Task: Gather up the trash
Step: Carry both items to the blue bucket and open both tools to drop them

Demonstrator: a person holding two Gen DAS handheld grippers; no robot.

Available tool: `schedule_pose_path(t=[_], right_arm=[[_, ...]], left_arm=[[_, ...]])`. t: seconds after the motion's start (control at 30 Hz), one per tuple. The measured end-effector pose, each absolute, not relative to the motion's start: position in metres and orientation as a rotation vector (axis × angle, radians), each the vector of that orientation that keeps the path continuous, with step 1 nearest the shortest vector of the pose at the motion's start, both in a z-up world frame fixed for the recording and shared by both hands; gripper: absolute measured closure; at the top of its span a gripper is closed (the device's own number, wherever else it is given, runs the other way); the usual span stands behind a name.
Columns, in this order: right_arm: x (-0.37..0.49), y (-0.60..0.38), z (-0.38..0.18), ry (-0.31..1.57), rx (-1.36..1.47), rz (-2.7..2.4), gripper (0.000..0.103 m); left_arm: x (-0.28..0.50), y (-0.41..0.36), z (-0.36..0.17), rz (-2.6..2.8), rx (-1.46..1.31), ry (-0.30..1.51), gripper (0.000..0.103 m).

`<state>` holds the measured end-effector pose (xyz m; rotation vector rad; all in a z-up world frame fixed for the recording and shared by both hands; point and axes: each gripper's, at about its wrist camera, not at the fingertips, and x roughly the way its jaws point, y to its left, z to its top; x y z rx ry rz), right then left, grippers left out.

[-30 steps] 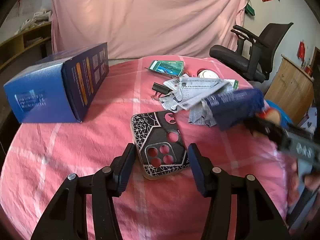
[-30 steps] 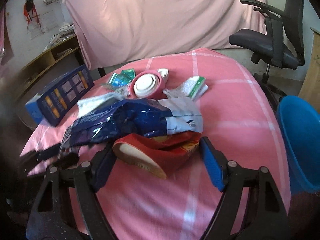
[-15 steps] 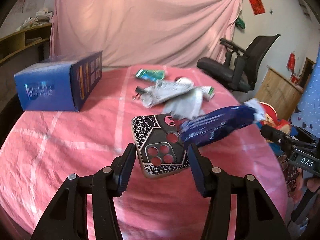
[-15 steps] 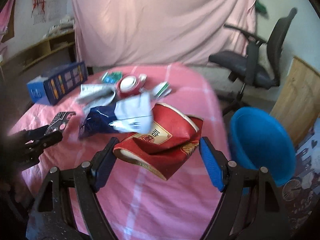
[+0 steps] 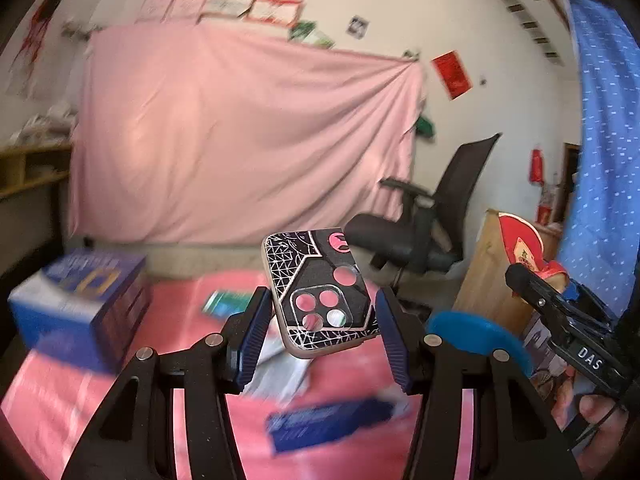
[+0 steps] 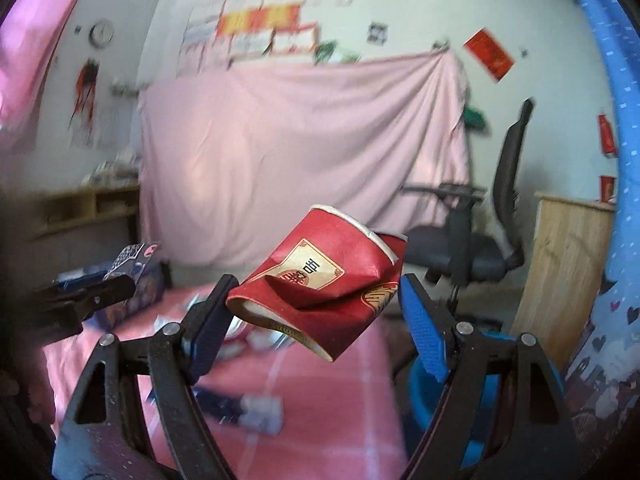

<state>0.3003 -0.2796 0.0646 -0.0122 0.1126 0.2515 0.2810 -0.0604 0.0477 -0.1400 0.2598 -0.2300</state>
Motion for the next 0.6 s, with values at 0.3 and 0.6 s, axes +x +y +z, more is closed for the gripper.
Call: schedule_pose_path(t=[0.3, 0.6], right_arm=[[0.318, -0.357, 0.078, 0.029, 0.097, 0.026, 0.001], [0.336, -0.433, 0.022, 0.222, 0.17, -0.121, 0.001]], left_arm=[[0.329, -0.153, 0.08, -0.427, -0.061, 0.153, 0.055], [0.394, -0.248, 0.06, -0.598, -0.055, 0.342, 0.055]])
